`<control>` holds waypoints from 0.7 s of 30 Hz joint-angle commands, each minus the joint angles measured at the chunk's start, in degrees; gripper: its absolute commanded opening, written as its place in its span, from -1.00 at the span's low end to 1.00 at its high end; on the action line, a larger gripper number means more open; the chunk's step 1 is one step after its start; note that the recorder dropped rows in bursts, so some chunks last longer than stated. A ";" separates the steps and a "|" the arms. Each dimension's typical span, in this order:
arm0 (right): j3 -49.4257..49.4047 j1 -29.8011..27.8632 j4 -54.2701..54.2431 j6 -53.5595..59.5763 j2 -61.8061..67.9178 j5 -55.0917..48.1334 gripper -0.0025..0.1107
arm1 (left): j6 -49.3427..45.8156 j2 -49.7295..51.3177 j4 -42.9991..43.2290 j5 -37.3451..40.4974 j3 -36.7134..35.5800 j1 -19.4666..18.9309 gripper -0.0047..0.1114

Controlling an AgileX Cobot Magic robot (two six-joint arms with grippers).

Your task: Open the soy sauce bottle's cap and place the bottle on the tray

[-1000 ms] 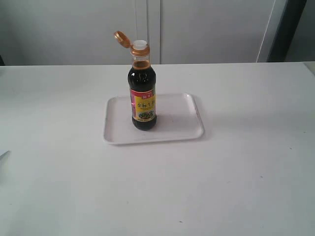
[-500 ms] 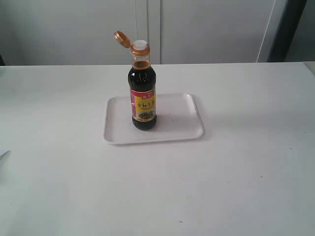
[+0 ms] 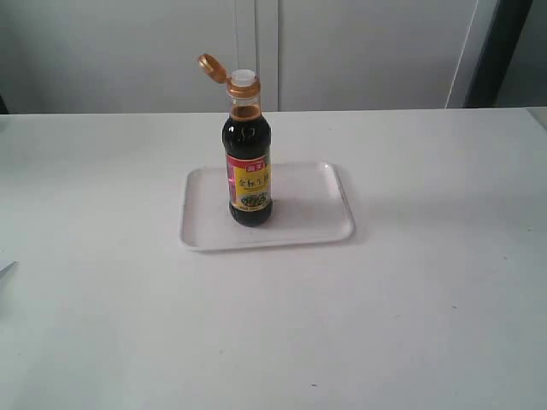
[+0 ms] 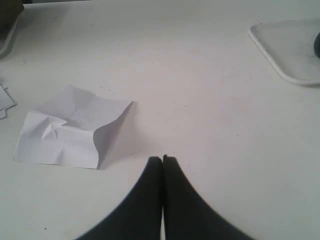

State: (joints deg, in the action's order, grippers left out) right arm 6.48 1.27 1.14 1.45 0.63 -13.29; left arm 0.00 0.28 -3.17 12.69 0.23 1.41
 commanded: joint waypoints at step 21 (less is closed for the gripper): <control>-6.48 -0.31 0.33 -0.23 -0.63 -6.16 -0.96 | 0.00 -0.28 -0.64 0.20 -0.23 -0.22 -0.92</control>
State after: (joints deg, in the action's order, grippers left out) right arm 0.14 1.27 1.26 1.45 0.38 -19.41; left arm 0.00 0.28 -3.17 12.73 0.23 1.41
